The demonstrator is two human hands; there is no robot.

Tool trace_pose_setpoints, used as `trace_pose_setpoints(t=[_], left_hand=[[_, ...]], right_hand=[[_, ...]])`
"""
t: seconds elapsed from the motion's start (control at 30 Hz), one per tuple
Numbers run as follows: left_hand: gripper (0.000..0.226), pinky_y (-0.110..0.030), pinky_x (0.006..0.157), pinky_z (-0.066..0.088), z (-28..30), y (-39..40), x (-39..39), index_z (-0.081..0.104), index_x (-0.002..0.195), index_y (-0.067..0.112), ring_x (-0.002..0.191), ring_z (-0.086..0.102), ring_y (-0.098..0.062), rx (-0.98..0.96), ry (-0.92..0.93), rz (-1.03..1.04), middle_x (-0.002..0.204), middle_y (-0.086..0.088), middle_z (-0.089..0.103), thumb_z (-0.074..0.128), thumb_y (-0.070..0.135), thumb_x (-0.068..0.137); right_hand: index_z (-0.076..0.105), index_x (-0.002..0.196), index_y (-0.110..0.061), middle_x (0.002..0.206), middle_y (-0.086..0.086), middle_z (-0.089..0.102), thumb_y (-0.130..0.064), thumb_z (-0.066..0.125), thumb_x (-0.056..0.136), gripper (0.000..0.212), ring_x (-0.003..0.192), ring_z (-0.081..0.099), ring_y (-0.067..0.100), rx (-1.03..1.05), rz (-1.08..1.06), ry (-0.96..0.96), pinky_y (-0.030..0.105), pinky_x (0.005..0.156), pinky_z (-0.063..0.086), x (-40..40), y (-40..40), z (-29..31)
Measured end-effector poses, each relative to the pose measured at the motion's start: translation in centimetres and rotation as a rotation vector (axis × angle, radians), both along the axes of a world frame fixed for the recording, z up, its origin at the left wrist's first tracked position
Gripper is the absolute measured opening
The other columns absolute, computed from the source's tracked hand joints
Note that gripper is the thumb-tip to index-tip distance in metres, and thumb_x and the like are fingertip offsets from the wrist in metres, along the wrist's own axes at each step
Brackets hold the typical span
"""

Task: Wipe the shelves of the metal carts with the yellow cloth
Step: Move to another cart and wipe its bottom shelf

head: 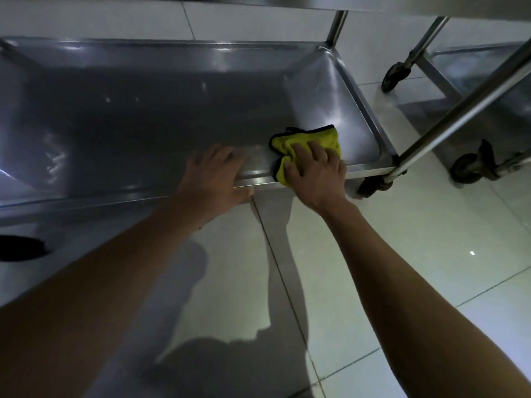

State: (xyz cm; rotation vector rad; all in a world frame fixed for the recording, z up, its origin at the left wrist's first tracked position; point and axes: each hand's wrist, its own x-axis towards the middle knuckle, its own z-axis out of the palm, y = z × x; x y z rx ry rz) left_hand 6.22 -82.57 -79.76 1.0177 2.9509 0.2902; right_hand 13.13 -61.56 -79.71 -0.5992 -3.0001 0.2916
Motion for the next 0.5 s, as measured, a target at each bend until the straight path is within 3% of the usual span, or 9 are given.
trace_pose_setpoints(t=[0.13,0.27,0.5], left_hand=[[0.079,-0.051,0.111,0.029,0.7,-7.8,-1.0,0.047,0.143,0.021,0.137,0.034,-0.028,-0.053,-0.023,0.075,0.147,-0.004,0.043,0.064,0.065,0.08],[0.08,-0.046,0.103,0.036,1.9,-13.7,-1.4,0.048,0.14,0.023,0.134,0.038,-0.028,-0.096,-0.05,0.122,0.144,-0.004,0.046,0.061,0.068,0.076],[0.061,-0.045,0.096,0.04,1.9,-21.9,-0.1,0.052,0.136,0.022,0.127,0.045,-0.031,-0.12,-0.072,0.179,0.137,-0.005,0.052,0.06,0.052,0.084]], right_hand=[[0.04,0.144,-0.037,0.156,0.0,0.031,-0.052,0.038,0.098,0.049,0.142,0.024,0.036,0.009,0.105,0.008,0.049,0.114,0.023,-0.8,-7.5,-0.1],[0.038,0.146,-0.039,0.158,-0.003,0.028,-0.054,0.037,0.098,0.05,0.144,0.021,0.035,0.011,0.242,-0.014,0.049,0.115,0.019,-1.8,-15.1,-0.1],[0.038,0.145,-0.038,0.156,-0.003,0.03,-0.053,0.04,0.097,0.05,0.14,0.025,0.034,0.105,0.397,-0.041,0.048,0.106,0.025,-2.9,-23.8,0.1]])
